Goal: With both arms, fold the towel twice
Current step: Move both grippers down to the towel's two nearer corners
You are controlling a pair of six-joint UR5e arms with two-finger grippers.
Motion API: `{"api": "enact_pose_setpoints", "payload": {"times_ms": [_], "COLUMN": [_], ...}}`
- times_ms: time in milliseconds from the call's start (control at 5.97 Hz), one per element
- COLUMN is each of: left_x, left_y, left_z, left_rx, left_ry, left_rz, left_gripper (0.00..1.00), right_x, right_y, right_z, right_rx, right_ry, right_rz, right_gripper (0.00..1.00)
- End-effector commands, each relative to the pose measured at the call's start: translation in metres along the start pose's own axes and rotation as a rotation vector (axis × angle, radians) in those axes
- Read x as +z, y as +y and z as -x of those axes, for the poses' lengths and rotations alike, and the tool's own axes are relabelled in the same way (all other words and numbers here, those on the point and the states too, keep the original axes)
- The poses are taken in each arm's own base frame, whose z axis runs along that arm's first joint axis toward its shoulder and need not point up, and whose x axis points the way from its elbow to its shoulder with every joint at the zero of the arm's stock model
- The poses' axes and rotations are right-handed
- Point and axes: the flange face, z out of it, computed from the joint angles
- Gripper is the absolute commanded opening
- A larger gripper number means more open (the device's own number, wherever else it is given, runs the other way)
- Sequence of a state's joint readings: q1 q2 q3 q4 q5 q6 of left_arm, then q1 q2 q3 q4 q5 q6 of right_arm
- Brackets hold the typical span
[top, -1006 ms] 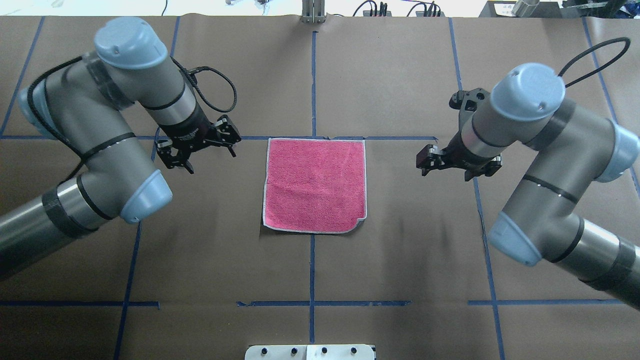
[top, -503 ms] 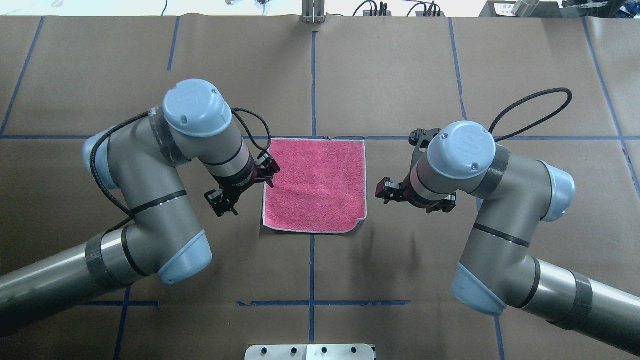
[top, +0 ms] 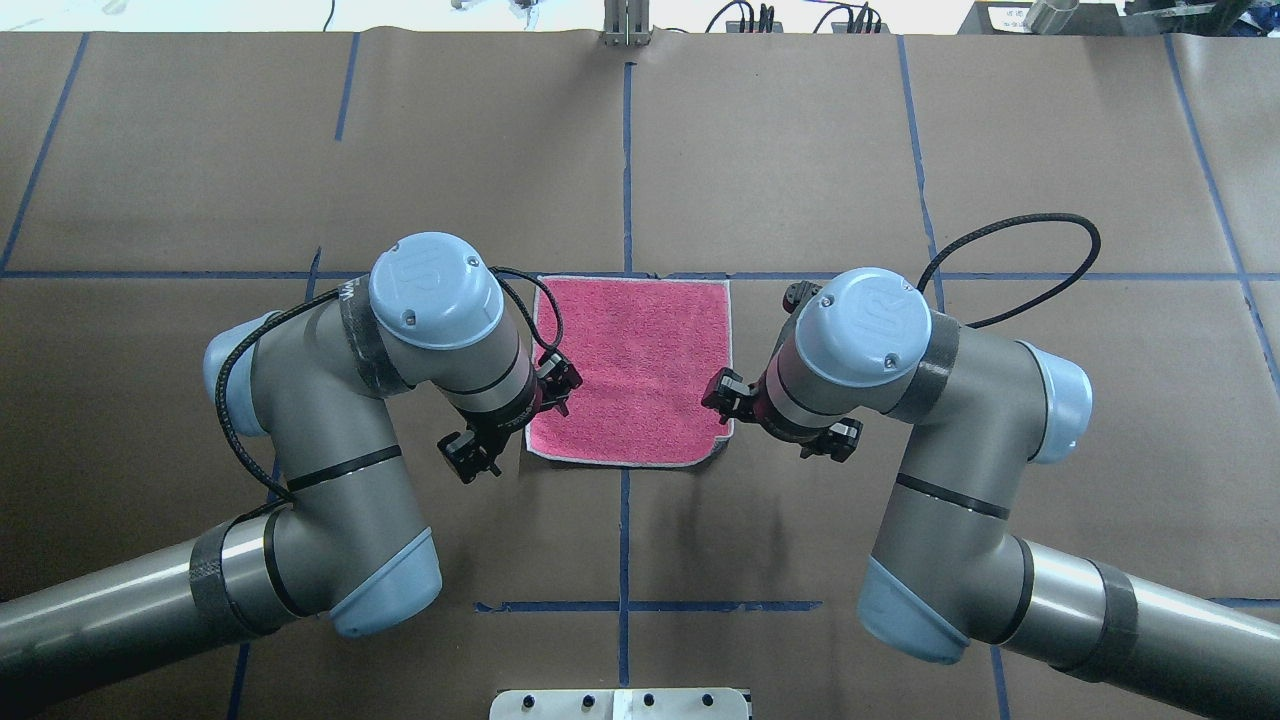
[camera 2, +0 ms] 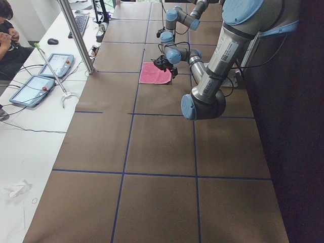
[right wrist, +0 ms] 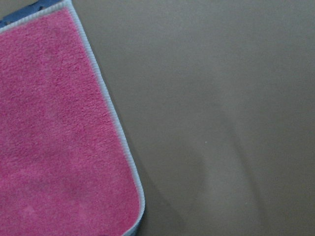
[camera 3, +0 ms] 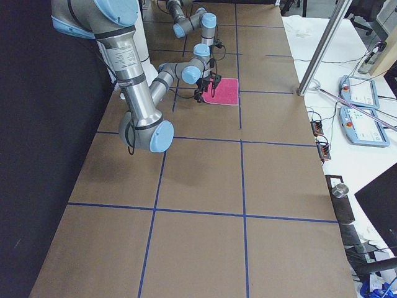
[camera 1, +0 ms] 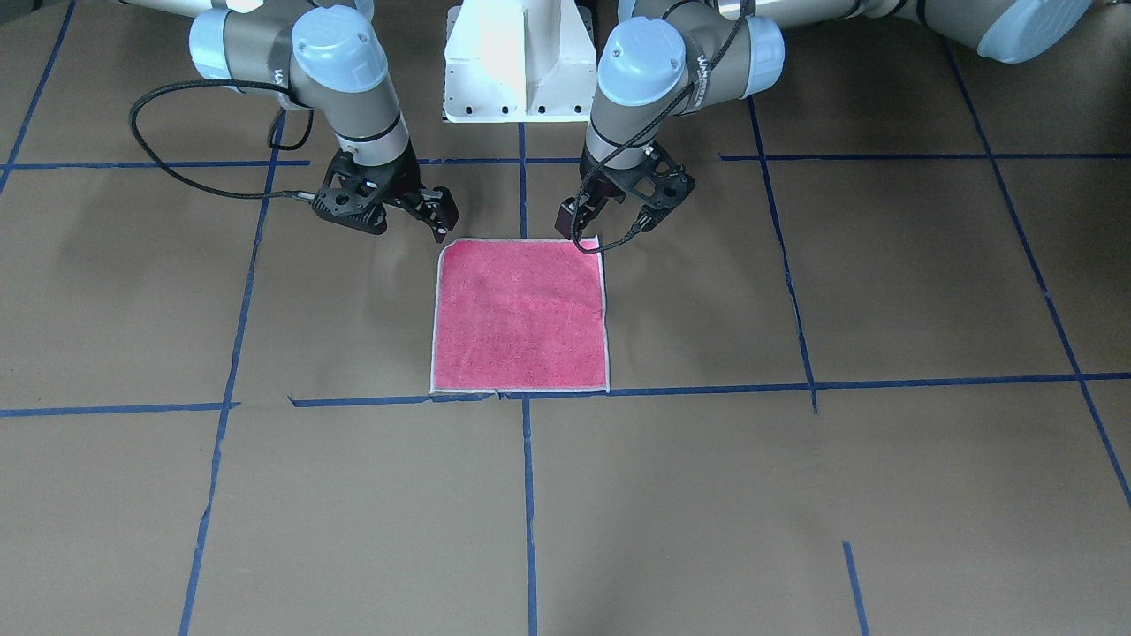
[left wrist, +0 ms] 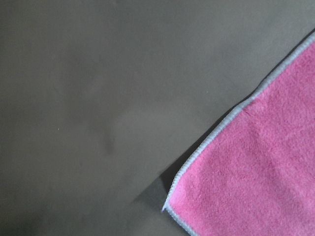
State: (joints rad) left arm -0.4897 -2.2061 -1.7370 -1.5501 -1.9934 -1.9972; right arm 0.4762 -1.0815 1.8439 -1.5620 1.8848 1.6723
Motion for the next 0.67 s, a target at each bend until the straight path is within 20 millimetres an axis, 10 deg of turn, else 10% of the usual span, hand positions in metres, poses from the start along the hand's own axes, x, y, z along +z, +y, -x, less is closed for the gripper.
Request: {"api": "enact_pose_setpoints", "payload": {"times_ms": [0, 503], "left_x": [0.007, 0.016], "left_y": [-0.001, -0.007], "left_z": [0.003, -0.001], "left_rx": [-0.006, -0.020], "left_ry": [-0.012, -0.013], "left_rz": [-0.004, -0.040], "left_gripper": [1.00, 1.00], "right_x": [0.001, 0.013], "right_y": [0.009, -0.022], "right_z": [0.031, 0.041], "right_rx": [0.097, 0.126], "right_ry": [-0.001, 0.019], "right_rz": [0.008, -0.023], "right_gripper": [1.00, 1.00]}}
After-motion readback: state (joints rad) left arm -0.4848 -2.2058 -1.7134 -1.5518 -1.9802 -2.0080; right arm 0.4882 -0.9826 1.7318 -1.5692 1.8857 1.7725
